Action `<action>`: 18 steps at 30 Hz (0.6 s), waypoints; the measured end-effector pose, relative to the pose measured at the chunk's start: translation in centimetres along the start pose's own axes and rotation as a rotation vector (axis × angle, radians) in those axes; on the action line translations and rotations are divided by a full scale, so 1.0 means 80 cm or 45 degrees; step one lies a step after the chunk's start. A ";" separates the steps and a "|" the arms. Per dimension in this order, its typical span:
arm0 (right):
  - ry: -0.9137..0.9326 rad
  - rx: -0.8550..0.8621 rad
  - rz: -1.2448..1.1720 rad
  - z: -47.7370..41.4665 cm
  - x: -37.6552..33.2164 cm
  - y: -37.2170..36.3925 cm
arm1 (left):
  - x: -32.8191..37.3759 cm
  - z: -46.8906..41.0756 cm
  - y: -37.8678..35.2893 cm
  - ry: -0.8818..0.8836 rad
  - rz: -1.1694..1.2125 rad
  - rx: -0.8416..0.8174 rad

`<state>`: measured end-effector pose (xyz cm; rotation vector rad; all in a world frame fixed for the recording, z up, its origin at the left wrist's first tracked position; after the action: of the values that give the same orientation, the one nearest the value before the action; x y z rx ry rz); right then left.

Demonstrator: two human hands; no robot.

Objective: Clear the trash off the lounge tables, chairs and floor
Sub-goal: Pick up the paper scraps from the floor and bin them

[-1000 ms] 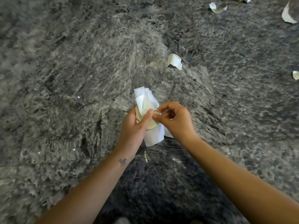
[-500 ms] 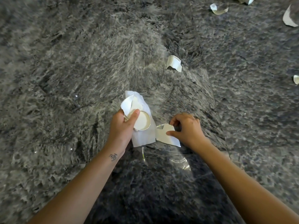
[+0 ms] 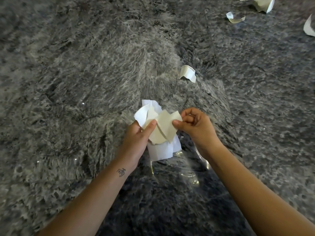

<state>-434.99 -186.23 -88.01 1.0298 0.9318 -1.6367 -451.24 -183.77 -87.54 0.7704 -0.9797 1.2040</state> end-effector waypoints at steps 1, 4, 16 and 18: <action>-0.004 0.030 0.036 -0.001 0.002 0.000 | 0.001 0.000 -0.001 0.011 0.038 -0.022; -0.018 0.070 0.147 -0.003 0.008 -0.004 | 0.005 0.001 -0.004 0.035 0.114 -0.050; 0.167 0.168 0.491 -0.099 -0.018 0.020 | 0.009 -0.049 0.007 -0.006 -0.027 0.182; 0.195 0.355 0.637 -0.138 -0.029 0.038 | 0.012 -0.061 0.008 0.016 -0.011 0.167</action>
<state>-429.45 -176.17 -90.05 1.4613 0.4876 -1.2952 -450.84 -178.89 -88.58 0.8690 -0.8927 1.2735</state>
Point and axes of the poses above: each hand's wrist, its own z-axis away from the middle knuckle, its own y-axis out of the back of the hand, x = y × z, the point moved 2 cm from there along -z, towards the middle knuckle, and after that the axes turned 3 degrees about z, right-handed, at the moved point
